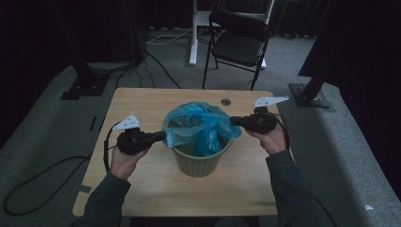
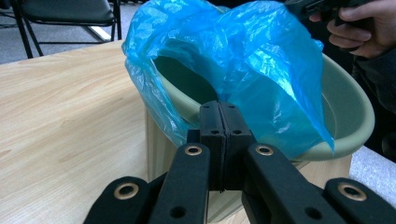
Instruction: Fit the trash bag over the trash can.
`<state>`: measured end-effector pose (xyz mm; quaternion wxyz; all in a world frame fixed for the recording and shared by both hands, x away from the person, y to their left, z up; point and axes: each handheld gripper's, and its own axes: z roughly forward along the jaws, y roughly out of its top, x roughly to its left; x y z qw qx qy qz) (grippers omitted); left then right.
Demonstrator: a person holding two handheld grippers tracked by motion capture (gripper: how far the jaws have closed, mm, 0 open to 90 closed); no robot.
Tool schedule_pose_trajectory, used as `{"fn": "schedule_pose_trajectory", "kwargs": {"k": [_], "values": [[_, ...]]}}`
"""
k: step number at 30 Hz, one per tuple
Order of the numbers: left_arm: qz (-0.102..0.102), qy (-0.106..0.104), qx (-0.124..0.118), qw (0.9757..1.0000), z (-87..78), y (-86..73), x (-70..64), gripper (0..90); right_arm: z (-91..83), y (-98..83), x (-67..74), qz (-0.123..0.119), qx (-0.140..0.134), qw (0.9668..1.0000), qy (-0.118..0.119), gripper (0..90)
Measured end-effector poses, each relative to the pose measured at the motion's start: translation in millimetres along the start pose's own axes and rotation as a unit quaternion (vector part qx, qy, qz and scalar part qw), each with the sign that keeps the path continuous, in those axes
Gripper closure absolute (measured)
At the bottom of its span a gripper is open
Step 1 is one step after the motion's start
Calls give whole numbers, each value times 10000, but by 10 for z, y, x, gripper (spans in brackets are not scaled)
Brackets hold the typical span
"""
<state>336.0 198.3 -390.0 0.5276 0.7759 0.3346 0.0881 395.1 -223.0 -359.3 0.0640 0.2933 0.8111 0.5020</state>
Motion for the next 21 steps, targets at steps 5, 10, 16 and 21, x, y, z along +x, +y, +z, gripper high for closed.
{"fn": "schedule_pose_trajectory", "kwargs": {"k": [5, 10, 16, 21], "values": [[-22, -13, 79, 10000, -1, -63, -12, 893, -60, -69, 155, -116, -5, 9998, 165, 883], [-66, -55, 136, 9999, 4, -130, -21, 893, -112, -142, 317, -198, 50, 9992, 329, 882], [-67, -127, 219, 9997, 16, -189, -51, 893, -137, -230, 480, -322, 123, 9985, 434, 876], [-37, -198, 299, 9993, 62, -218, -87, 892, -172, -308, 520, -300, 136, 9983, 485, 875]]}}
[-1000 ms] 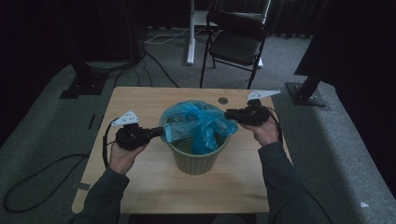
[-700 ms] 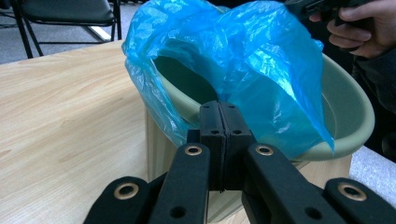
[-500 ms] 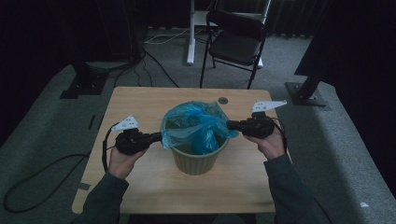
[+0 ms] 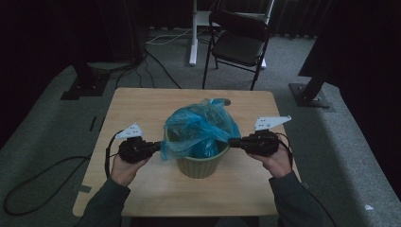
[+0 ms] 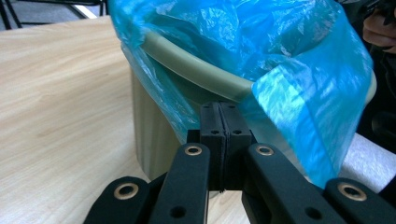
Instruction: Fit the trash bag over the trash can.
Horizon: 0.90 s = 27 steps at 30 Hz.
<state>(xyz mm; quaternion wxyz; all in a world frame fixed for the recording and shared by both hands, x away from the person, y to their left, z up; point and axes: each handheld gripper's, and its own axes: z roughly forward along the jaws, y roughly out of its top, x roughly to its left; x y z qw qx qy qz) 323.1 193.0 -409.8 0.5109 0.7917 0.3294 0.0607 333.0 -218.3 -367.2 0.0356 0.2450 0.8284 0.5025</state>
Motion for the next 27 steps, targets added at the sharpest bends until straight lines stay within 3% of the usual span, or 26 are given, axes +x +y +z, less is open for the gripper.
{"fn": "schedule_pose_trajectory", "kwargs": {"k": [11, 20, 27], "values": [[55, -114, 219, 9997, 122, -53, -51, 892, -36, -199, 7, 110, 94, 9998, 140, 894], [15, -106, 297, 9995, 181, -91, -52, 893, -41, -261, -22, 175, 118, 9995, 234, 900], [7, -119, 378, 9992, 222, -123, -53, 893, 24, -328, -38, 188, 340, 9987, 317, 899]]}}
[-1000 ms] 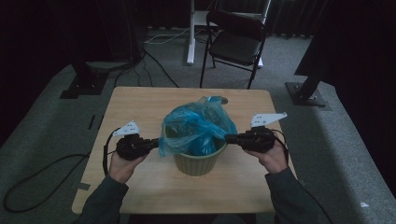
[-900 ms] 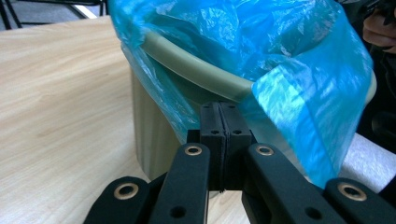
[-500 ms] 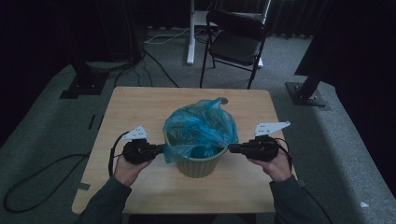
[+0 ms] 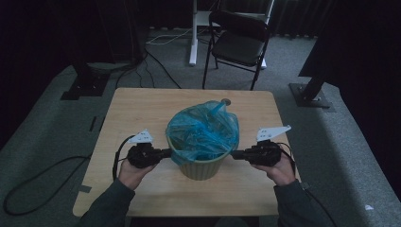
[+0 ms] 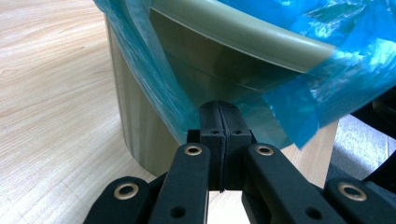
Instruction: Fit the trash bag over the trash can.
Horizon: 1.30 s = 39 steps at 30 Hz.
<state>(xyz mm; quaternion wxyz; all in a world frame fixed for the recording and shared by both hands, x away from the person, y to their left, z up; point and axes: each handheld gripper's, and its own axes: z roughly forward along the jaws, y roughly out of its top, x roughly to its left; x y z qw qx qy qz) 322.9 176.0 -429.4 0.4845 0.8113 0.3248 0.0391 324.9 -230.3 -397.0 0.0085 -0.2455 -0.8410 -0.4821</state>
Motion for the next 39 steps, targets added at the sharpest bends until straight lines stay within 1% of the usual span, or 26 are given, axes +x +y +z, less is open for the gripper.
{"fn": "schedule_pose_trajectory", "kwargs": {"k": [4, 9, 12, 14, 17, 20, 23, 24, 27, 31, 33, 34, 36, 39], "values": [[-15, -2, -8, 10000, 4, -2, 5, 893, 56, 0, -18, 35, 44, 10000, 81, 899], [-13, 36, -1, 10000, 2, -4, -14, 892, 124, 5, 20, -14, 225, 9995, 213, 899], [-18, 18, -8, 10000, -1, -11, -20, 892, 188, -8, 35, -35, 359, 9989, 285, 899], [-11, 16, -13, 10000, -3, -12, -27, 892, 232, -19, 21, -46, 454, 9986, 265, 899], [10, 9, -4, 10000, -5, -14, -42, 892, 251, -26, -6, 1, 474, 9985, 258, 899], [30, -22, 12, 10000, 0, -20, -54, 893, 247, -25, -11, -4, 489, 9986, 205, 899], [46, 40, 132, 9999, 32, -30, -49, 894, 238, -26, -2, -3, 487, 9986, 182, 899], [54, 95, 221, 9997, 63, -40, -32, 894, 235, -25, 3, -12, 469, 9987, 199, 899], [-90, 139, 343, 9993, 131, -77, 41, 896, 213, -12, 34, -36, 389, 9989, 267, 897], [-178, 233, 512, 9983, 199, -109, 95, 896, 188, 12, 62, -77, 281, 9988, 395, 886], [-212, 269, 527, 9980, 211, -114, 106, 896, 194, 11, 54, -77, 299, 9988, 370, 889], [-209, 280, 535, 9980, 211, -115, 107, 896, 207, 3, 40, -55, 370, 9988, 311, 897], [-195, 252, 510, 9982, 203, -116, 96, 896, 231, -22, -6, 47, 460, 9987, 200, 899], [-161, 308, 529, 9980, 208, -112, 86, 895, 246, -57, -69, 181, 540, 9983, 122, 899]]}}
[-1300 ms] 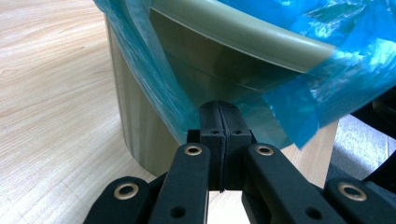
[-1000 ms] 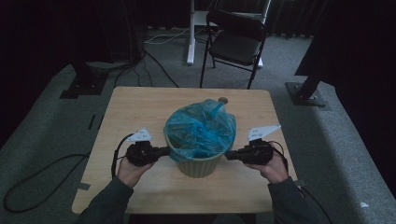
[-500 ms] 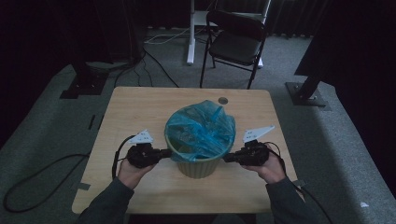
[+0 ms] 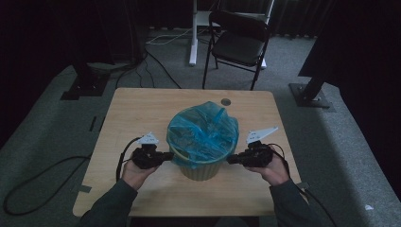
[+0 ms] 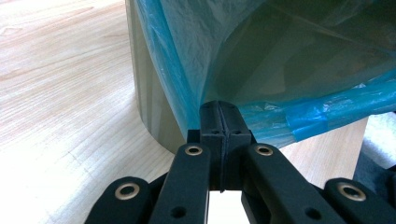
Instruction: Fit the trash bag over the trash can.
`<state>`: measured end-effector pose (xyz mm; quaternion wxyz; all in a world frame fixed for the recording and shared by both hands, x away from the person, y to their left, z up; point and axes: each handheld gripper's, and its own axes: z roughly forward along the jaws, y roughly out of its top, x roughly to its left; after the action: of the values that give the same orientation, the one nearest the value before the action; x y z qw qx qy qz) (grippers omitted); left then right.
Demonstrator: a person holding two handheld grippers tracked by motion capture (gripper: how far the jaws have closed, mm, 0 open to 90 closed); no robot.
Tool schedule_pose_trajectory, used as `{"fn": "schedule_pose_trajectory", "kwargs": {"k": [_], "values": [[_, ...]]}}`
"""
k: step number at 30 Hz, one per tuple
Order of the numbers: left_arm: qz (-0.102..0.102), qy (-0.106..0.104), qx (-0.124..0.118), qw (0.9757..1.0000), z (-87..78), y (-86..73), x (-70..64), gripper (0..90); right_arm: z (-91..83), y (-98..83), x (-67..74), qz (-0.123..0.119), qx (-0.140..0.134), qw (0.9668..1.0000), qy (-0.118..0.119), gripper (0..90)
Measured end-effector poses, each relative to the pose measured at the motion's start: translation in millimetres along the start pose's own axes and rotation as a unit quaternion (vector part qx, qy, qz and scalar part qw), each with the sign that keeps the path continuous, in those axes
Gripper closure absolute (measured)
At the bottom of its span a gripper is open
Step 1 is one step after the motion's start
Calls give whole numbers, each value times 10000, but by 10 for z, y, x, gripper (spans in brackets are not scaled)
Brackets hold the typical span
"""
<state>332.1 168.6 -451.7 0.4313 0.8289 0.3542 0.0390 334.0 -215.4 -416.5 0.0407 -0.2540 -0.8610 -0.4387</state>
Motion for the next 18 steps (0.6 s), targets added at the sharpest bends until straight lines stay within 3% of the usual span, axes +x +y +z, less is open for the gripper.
{"fn": "schedule_pose_trajectory", "kwargs": {"k": [7, 12, 14, 18], "values": [[-158, 91, 147, 9997, 97, -25, 105, 896, -12, -21, -35, 108, -9, 9999, -55, 898], [-288, 199, 270, 9990, 159, -38, 154, 895, -15, 4, 18, 7, -39, 10000, -44, 857], [-352, 244, 261, 9987, 142, -45, 168, 890, -55, 9, 17, -20, -104, 9999, -87, 821], [-419, 246, 18, 9988, 6, -42, 199, 808, -204, 8, -1, 10, -349, 9992, -172, 754]]}}
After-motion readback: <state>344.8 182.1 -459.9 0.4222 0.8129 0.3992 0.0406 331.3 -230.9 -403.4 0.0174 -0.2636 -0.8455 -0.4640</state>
